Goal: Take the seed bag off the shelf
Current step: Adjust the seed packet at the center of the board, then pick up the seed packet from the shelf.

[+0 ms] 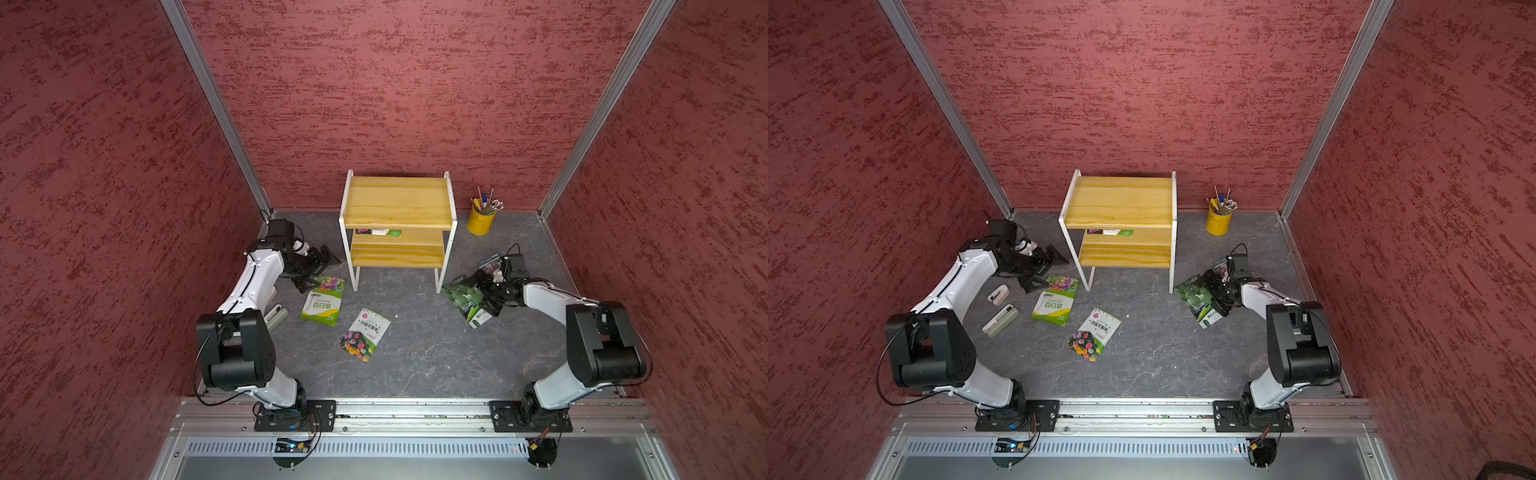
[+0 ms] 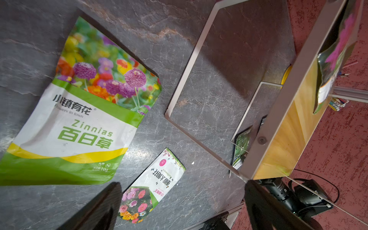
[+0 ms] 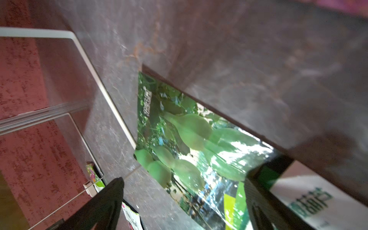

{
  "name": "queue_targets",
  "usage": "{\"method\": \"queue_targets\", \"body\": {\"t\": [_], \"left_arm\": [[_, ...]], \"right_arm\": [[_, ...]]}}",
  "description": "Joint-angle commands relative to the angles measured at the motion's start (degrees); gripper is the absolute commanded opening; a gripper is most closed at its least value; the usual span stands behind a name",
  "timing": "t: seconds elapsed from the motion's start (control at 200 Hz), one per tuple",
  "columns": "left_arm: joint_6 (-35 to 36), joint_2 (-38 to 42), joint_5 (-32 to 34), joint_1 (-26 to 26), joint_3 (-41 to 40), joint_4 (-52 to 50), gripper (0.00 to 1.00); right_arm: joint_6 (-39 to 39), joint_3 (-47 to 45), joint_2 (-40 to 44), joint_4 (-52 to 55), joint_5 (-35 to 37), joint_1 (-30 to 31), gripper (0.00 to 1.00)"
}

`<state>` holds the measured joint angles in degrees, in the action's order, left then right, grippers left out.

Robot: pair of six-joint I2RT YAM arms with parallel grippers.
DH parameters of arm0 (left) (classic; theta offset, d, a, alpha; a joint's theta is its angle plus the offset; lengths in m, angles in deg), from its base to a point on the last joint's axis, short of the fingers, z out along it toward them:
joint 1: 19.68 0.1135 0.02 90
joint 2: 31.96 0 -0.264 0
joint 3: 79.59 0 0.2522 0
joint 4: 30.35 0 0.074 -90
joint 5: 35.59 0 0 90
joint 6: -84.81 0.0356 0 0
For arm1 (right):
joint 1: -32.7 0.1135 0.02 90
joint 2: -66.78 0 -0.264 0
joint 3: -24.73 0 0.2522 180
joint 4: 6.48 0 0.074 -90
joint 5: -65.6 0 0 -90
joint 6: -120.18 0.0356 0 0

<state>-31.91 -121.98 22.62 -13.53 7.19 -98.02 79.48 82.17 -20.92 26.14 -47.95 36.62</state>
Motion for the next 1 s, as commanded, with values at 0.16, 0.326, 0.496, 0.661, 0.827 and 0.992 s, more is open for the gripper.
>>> {"method": "queue_targets", "body": {"t": [0.16, 0.326, 0.496, 0.661, 0.827, 0.992], "left_arm": [[-1.2, -4.9, -3.0, 0.4, 8.1, 2.5, 1.00], [-1.7, -9.9, -4.6, 0.1, 14.8, 4.0, 1.00], [-1.6, -18.3, -8.2, -1.4, 24.9, 5.6, 1.00], [-0.4, -25.5, -8.6, -4.5, 34.3, 5.2, 1.00], [-3.0, -29.6, -9.1, -6.5, 36.4, 8.5, 1.00], [-4.1, -32.6, -8.5, -8.6, 37.3, 10.9, 1.00]], "right_arm": [[1.9, -6.9, 14.8, 15.6, 6.2, 0.1, 0.98], [3.0, -7.8, 22.7, 19.0, 5.7, 0.1, 0.98], [1.9, -4.6, 23.7, 22.0, 4.6, 0.1, 0.98], [1.1, -2.3, 22.2, 22.4, 3.5, 0.2, 0.98], [1.4, -1.6, 21.9, 22.4, 3.0, 0.2, 0.98], [1.3, -1.7, 22.4, 23.0, 2.4, 0.2, 0.98]]}}
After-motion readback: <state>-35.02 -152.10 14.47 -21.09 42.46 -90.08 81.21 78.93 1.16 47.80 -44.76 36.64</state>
